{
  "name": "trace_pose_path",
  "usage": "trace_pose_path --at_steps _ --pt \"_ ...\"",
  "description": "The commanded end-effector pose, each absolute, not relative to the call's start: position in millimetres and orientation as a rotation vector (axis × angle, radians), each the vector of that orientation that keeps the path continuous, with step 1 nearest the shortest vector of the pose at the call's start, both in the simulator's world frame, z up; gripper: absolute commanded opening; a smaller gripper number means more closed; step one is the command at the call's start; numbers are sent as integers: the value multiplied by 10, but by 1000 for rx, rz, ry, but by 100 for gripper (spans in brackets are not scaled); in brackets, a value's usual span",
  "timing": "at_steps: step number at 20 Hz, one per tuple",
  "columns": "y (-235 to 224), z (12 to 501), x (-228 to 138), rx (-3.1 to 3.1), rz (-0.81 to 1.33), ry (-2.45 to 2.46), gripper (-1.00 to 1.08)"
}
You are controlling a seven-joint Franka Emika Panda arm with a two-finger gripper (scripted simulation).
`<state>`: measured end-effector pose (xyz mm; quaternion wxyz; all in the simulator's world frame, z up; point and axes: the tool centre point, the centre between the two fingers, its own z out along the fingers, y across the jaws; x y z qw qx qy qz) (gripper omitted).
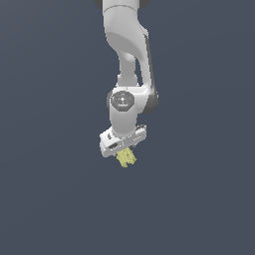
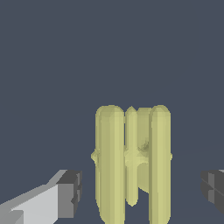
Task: Pick up the object and move it to a goal position.
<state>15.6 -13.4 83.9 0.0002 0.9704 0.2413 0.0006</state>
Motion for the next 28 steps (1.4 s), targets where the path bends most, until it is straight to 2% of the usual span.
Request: trace_pose_path --at_steps 1,10,11,28 --pt "-133 713 147 3048 0 760 100" --pt "-133 455 154 3047 0 764 100" --pt "-133 455 154 3047 0 764 -100" --pt "-205 580 111 3046 6 765 -100"
